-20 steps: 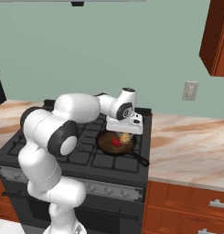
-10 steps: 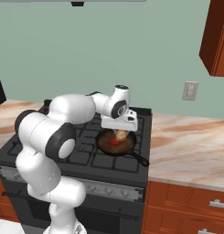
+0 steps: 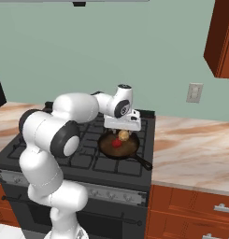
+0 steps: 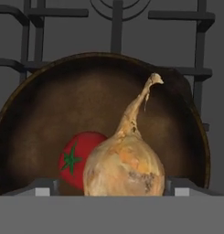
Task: Place the pan on the front right burner on the stove. Then place the tomato and the onion in the pan and turn on the front right burner.
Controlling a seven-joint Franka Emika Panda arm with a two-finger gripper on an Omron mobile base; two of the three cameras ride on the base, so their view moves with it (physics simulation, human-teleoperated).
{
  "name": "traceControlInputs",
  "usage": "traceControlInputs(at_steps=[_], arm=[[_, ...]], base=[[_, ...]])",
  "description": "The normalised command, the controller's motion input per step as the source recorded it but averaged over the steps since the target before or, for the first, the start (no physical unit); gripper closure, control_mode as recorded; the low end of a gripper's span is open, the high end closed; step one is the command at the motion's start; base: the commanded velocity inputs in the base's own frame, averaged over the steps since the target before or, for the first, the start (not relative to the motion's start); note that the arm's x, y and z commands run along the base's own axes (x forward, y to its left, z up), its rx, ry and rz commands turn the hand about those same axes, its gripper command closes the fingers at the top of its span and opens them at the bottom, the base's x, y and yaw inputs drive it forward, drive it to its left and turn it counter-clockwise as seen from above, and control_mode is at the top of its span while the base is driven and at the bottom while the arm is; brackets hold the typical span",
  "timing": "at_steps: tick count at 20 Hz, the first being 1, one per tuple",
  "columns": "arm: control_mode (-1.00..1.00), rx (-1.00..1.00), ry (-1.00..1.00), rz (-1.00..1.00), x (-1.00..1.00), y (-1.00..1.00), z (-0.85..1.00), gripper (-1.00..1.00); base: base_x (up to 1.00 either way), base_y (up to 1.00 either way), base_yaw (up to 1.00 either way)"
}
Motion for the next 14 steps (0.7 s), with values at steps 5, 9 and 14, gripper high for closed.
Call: traceControlInputs(at_steps=[5, 9, 14], arm=[[-1.00, 0.00, 0.00, 0.00, 0.01, 0.00, -0.03, -1.00], [-1.00, 0.00, 0.00, 0.00, 0.00, 0.00, 0.00, -1.00], [-1.00, 0.03, -0.03, 0.00, -0.06, 0.00, 0.04, -1.00]], base=[[0.00, 0.00, 0.00], [0.00, 0.00, 0.00], [0.00, 0.00, 0.00]])
